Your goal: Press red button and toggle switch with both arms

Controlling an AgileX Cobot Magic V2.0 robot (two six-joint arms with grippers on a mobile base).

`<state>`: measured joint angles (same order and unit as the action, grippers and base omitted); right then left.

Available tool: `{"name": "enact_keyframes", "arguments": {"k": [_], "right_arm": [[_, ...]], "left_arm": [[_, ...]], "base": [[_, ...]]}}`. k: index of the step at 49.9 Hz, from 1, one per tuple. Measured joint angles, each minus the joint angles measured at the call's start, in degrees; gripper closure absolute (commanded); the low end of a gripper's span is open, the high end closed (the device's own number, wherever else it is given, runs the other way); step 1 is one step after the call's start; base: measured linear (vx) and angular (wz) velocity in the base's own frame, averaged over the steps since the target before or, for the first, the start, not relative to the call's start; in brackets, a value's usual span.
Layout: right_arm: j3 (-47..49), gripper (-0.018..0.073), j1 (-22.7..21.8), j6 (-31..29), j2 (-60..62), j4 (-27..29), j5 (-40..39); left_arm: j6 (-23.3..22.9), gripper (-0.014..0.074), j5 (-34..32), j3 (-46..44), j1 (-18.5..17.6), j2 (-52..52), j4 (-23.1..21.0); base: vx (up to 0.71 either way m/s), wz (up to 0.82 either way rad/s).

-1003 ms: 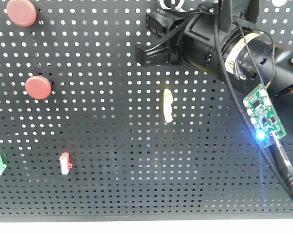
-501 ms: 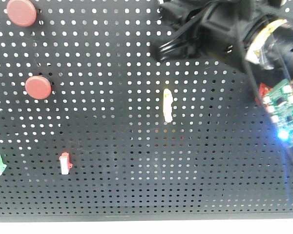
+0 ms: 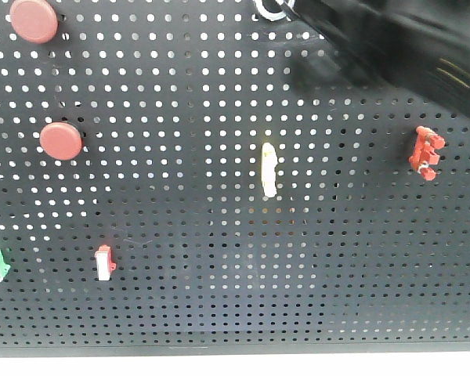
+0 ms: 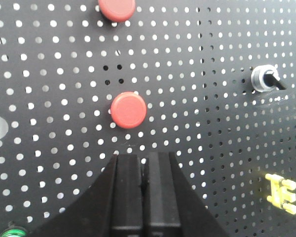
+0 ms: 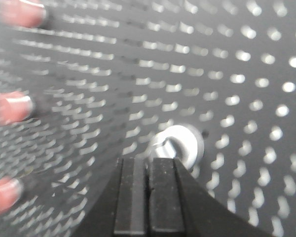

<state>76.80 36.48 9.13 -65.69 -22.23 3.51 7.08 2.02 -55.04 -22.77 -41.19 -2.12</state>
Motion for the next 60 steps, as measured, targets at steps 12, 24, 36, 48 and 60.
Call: {"name": "enact_keyframes", "arguments": {"k": [12,24,36,48,60], "right_arm": [[-8.01,0.0562,0.0,-0.35,5.41,0.0,0.0],[-8.38,0.0562,0.0,-0.42,5.61,0.0,0.65],[-8.38,0.0562,0.0,-0.42,5.61,0.0,0.69],[-8.38,0.0562,0.0,-0.42,5.61,0.0,0.76],[-8.38,0.0562,0.0,-0.42,5.61,0.0,0.76]], "left_arm": [[0.0,0.0595,0.0,0.0,0.0,0.0,0.0],[0.0,0.0596,0.0,0.0,0.0,0.0,0.0],[0.0,0.0595,0.0,0.0,0.0,0.0,0.0],[0.0,0.0595,-0.89,3.2,1.61,2.82,0.0],[0.0,0.0595,-3.9,25.24,14.03,19.57,0.15]], "base": [[0.0,0.0],[0.0,0.0],[0.0,0.0],[0.0,0.0],[0.0,0.0]]}}
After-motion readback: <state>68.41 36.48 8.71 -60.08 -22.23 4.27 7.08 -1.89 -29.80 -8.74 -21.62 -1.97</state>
